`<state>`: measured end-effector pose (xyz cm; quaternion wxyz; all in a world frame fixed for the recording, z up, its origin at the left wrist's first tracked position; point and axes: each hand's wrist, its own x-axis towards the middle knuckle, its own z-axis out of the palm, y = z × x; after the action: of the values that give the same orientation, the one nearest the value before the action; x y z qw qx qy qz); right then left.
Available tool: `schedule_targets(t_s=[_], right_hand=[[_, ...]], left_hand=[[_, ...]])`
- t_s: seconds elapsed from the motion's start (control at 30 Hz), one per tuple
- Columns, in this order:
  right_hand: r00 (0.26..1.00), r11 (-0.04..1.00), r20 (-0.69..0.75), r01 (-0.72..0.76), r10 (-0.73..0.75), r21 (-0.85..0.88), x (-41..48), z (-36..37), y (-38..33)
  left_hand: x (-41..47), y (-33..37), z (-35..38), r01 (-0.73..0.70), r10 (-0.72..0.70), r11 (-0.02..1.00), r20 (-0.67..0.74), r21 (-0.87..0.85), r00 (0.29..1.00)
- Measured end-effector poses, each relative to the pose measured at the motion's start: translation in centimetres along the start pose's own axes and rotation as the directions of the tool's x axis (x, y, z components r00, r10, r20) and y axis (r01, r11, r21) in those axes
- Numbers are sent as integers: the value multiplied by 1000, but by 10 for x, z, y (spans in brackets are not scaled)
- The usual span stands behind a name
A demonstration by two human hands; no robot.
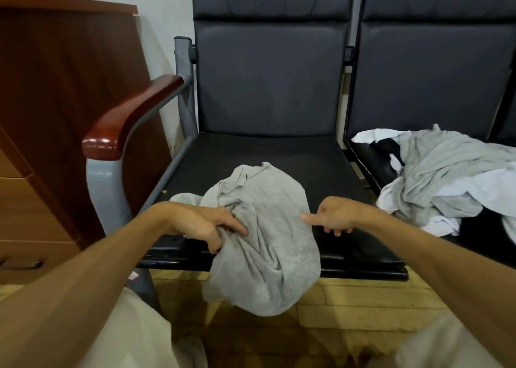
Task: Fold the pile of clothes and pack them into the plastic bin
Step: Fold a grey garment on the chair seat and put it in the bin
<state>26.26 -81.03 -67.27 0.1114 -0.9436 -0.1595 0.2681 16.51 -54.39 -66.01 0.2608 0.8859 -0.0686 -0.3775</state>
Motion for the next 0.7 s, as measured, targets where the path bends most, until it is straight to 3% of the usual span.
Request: schedule_targets(t_s=[0.1,0.2,0.27,0.37,0.4,0.5,0.6,0.7], right_hand=[[997,999,-64,37,-37,-15,11,14,-10],[996,991,-54,78,-73,106,18,17,-20],[992,941,-60,123,-110,316,15,11,-25],[983,720,-130,186,-133,669,13,-4,-25],[979,680,-166,202,-119,705,16,-9,-22],[946,712,-322,243,-26,659,32,-20,-10],[945,692,-327,245,-13,679,41,-34,3],[982,702,-103,186,-160,688,44,-45,16]], left_hand=[[11,0,-1,1,-35,978,-159,-208,987],[26,-5,-2,101,-79,995,-462,23,883],[32,-9,0,181,-116,977,-433,110,894],[39,-12,2,218,-119,949,-381,228,917],[42,-13,2,198,-103,956,-383,215,918],[50,-16,-6,153,-71,977,-450,149,890],[56,-21,-22,121,-99,993,-638,-10,764],[64,-24,-34,140,-190,981,-765,-132,616]])
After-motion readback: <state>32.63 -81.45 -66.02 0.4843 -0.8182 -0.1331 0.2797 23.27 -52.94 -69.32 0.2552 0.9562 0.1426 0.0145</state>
